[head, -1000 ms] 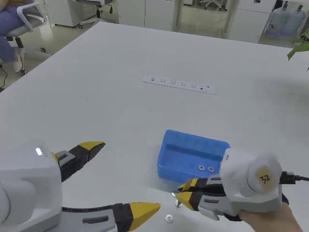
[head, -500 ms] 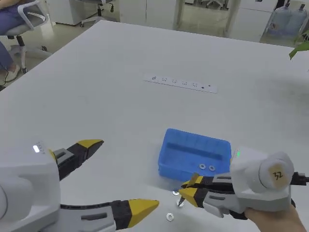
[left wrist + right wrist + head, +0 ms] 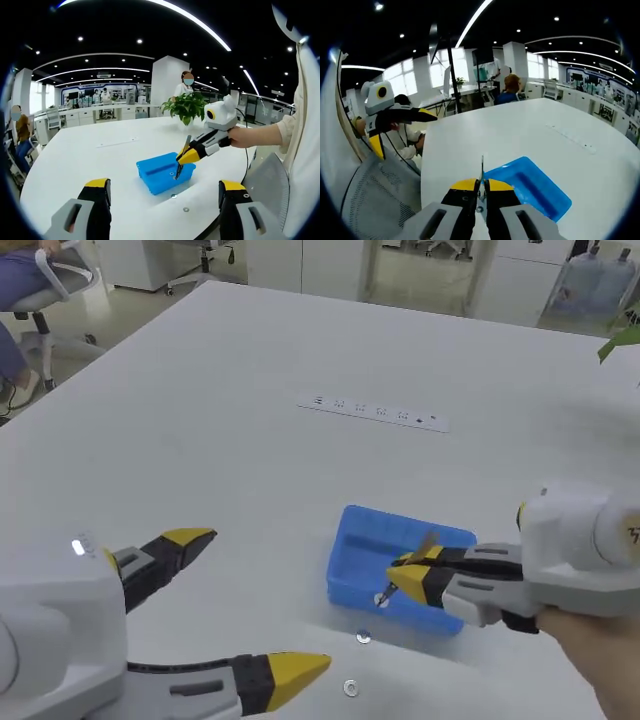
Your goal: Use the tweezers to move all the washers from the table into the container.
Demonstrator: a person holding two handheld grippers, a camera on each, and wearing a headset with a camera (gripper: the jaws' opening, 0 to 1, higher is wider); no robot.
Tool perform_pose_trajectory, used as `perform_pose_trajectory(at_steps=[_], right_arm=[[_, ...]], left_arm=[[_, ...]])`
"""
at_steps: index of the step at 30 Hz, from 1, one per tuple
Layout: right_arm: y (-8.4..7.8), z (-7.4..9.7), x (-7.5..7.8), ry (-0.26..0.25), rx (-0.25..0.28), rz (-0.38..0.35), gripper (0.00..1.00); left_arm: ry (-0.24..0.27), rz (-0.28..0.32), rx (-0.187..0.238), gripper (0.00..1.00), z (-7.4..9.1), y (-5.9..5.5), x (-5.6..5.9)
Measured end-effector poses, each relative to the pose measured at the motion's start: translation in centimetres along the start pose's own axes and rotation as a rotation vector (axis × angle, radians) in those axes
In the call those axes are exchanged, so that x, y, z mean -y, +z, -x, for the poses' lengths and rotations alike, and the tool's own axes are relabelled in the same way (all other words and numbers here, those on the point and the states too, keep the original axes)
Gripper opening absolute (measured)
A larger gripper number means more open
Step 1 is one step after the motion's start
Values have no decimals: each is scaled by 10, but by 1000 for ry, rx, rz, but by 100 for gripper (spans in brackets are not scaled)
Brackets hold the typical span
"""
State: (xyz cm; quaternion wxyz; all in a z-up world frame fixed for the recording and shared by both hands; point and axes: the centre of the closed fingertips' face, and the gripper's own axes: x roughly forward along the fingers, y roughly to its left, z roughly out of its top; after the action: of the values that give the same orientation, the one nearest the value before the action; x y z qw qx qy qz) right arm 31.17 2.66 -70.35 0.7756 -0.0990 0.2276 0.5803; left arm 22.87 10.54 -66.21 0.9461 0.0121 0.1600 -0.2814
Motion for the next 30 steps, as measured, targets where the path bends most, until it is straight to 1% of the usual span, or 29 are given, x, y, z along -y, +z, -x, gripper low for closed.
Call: perform_pose_trajectory(at_steps=[4,7,9,14,19,23,30], right_arm=[[11,0,15,-27,26,-16,2],[15,-3,25,-44,28,-21,2],[15,-6,32,-59,18,-20,2],[6,-15,50,-84,-22,-36,2],[-3,-22,57,-91,-64,-35,2],[-14,-26,62,-98,-91,-51,2],[-30,-33,65,-103,-134,-60,2]], left_arm=[[5,1,2,91,1,1,-1],[6,2,2,91,2,0,-1],[6,1,2,91,2,0,-1],[10,3,3,91,3,0,-2],[22,8,2,91,6,-2,-5],[27,11,0,91,7,-3,-7],[38,10,0,91,9,-2,-10]])
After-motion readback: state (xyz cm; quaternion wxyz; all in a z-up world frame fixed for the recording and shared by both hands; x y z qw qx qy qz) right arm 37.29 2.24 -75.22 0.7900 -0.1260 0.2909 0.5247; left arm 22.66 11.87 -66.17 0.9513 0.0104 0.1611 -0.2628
